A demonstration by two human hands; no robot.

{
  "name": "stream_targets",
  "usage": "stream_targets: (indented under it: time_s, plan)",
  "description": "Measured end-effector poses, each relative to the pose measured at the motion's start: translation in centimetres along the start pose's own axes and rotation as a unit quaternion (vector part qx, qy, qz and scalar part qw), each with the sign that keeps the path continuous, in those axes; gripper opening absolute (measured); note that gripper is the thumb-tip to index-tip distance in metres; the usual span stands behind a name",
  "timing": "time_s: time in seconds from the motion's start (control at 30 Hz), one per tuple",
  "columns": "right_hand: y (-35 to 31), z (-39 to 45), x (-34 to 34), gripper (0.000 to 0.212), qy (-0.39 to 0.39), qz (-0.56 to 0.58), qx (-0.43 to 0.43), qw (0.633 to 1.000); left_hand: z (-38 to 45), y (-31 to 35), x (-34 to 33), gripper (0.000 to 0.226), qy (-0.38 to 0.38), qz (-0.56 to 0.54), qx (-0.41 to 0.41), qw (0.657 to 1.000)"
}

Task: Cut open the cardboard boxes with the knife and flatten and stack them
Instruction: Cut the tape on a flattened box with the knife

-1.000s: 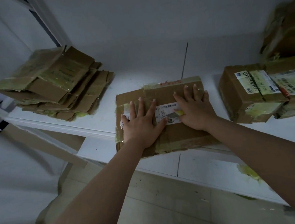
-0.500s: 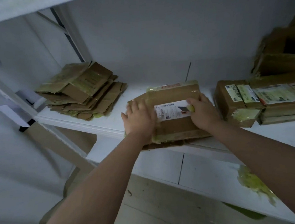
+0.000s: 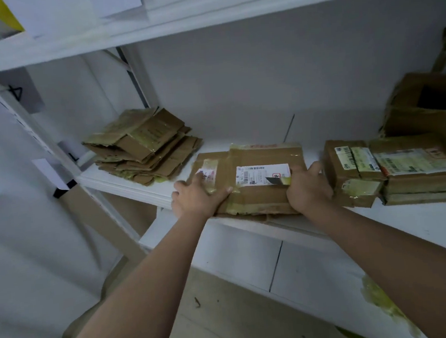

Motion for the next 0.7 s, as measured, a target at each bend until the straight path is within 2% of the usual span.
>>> stream_targets:
  time_s: [0.1, 0.2, 0.47, 0.7]
  plan:
    - [-1.1, 0.3, 0.4, 0.047, 0.027, -0.008, 0.014, 1.0, 0.0, 0.9, 2.0, 0.086, 0.1, 0.049, -0.053, 0.992]
    - [-2.7, 1.4, 0.3, 0.049, 0.052, 0.003, 0.031, 0.998, 0.9, 0.3, 3.3, 0.081, 0.146, 0.05, -0.065, 0.986]
    - [-11.2, 4.8, 0.9, 0.048, 0.131, 0.042, 0.046, 0.989, 8.7, -3.0, 8.7, 0.081, 0.226, 0.04, -0.12, 0.966]
    - [-24.8, 7.3, 1.3, 0.048, 0.149, 0.082, 0.031, 0.985, 19.7, -9.2, 17.1, 0.081, 0.243, 0.052, -0.173, 0.953]
Point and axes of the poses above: each hand's wrist, its own z-axis towards the middle knuckle, its own x-axis out of the back of the hand, y = z × x, the point moved 3 cm from there along z, towards the middle knuckle, and after that the axes turned 6 degrees about -z, right-handed, at the moved point
